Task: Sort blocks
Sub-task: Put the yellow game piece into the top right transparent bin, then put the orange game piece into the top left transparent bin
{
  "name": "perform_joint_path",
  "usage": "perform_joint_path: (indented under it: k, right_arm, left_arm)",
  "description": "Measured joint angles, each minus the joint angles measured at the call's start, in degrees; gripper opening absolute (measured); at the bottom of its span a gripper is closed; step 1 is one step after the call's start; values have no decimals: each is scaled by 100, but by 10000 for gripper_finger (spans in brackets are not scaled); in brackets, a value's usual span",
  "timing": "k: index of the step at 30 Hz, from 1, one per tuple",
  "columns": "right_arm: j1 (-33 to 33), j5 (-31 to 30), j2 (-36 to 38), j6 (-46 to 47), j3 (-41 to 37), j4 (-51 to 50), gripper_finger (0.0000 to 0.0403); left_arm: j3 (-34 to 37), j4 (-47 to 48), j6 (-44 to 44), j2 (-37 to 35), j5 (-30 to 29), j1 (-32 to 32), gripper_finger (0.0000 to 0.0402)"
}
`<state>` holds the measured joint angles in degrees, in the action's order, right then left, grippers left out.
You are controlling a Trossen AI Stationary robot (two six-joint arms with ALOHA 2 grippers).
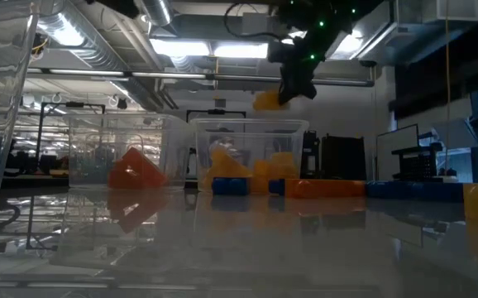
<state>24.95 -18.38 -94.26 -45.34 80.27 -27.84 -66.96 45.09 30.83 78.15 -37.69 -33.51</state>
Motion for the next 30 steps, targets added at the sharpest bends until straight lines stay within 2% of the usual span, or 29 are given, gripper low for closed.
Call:
perform_joint_path:
  k: [5,18,21,30]
  right_arm:
    - [158,481,-145,5,-9,-15,63]
    - [170,655,-609,15,-11,104,65]
    - [170,659,-609,185,-11,110,83]
    - [170,613,-609,356,-10,102,178]
  left_arm:
    - [0,-163,-388,225,-44,279,132]
    - [2,-748,-1145,777,-29,743,132]
    - [2,-730,-1178,800,5,776,132]
    - [2,-727,-1152,800,18,779,132]
